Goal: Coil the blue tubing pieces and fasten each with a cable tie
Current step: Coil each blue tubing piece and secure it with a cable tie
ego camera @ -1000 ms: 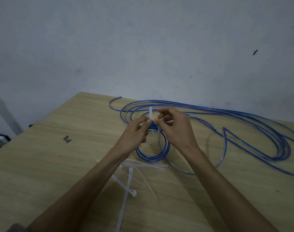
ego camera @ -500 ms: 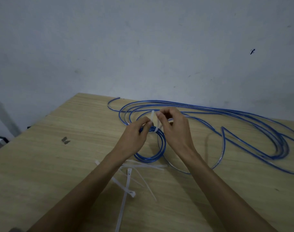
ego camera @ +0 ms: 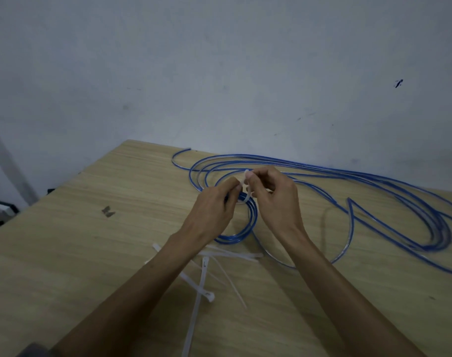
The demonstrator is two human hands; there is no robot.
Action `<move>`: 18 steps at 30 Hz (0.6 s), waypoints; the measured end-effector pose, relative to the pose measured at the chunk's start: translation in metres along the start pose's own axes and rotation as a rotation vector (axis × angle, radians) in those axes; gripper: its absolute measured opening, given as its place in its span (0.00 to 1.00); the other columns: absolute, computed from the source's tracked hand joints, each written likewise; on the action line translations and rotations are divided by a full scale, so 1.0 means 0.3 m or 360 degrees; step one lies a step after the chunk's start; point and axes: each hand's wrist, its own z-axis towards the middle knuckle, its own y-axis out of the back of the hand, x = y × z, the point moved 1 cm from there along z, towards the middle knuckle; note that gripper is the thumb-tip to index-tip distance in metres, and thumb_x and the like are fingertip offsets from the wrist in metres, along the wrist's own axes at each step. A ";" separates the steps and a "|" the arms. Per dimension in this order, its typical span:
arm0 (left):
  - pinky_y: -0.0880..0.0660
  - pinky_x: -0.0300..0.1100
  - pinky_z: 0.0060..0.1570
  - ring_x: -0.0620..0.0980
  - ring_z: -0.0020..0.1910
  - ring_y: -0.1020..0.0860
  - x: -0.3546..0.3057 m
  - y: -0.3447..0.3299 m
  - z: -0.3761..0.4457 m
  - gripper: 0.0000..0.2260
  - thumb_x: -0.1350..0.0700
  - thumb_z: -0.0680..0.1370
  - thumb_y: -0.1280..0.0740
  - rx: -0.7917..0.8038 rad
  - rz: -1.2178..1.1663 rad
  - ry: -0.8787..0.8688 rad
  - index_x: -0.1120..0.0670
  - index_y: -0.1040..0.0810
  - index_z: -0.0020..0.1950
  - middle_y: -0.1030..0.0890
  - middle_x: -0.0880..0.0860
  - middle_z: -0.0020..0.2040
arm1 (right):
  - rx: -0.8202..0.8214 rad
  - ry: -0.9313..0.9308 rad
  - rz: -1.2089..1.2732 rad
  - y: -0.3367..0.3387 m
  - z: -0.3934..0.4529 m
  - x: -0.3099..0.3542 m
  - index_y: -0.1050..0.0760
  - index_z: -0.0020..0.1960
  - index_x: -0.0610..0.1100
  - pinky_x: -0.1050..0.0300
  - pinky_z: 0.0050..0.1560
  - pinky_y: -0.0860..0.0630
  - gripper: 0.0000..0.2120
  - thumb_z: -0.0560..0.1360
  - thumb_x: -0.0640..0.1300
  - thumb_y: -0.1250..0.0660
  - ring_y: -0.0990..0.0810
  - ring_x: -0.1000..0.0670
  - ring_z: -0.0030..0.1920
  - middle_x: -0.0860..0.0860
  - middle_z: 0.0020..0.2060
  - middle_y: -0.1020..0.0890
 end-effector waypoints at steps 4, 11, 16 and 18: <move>0.35 0.46 0.29 0.52 0.27 0.30 0.010 0.005 0.007 0.09 0.55 0.85 0.42 -0.0008 0.0085 0.0020 0.53 0.27 0.47 0.28 0.51 0.28 | -0.0049 -0.0004 0.0033 0.000 -0.003 0.003 0.19 0.49 0.48 0.41 0.48 0.19 0.05 0.81 0.47 0.33 0.16 0.53 0.47 0.57 0.42 0.16; 0.38 0.43 0.28 0.50 0.24 0.32 -0.014 0.003 0.003 0.10 0.57 0.84 0.41 0.0049 0.0112 -0.0036 0.55 0.27 0.44 0.31 0.49 0.26 | -0.0095 0.0025 0.0113 -0.013 -0.024 0.011 0.20 0.51 0.48 0.41 0.47 0.18 0.04 0.81 0.46 0.33 0.16 0.52 0.50 0.55 0.45 0.15; 0.32 0.50 0.30 0.50 0.26 0.31 -0.003 0.002 0.002 0.09 0.55 0.85 0.42 -0.0001 -0.0039 0.0035 0.52 0.25 0.49 0.26 0.53 0.30 | -0.0025 -0.0006 0.0193 -0.011 -0.022 0.011 0.20 0.51 0.46 0.42 0.51 0.17 0.05 0.82 0.44 0.34 0.15 0.50 0.50 0.51 0.45 0.15; 0.28 0.54 0.34 0.50 0.27 0.30 -0.002 0.000 0.003 0.09 0.53 0.85 0.43 -0.0013 -0.0089 0.0068 0.49 0.25 0.49 0.25 0.53 0.32 | -0.0027 -0.0015 0.0252 -0.007 -0.022 0.015 0.21 0.52 0.43 0.47 0.52 0.17 0.05 0.83 0.43 0.35 0.14 0.52 0.49 0.50 0.45 0.14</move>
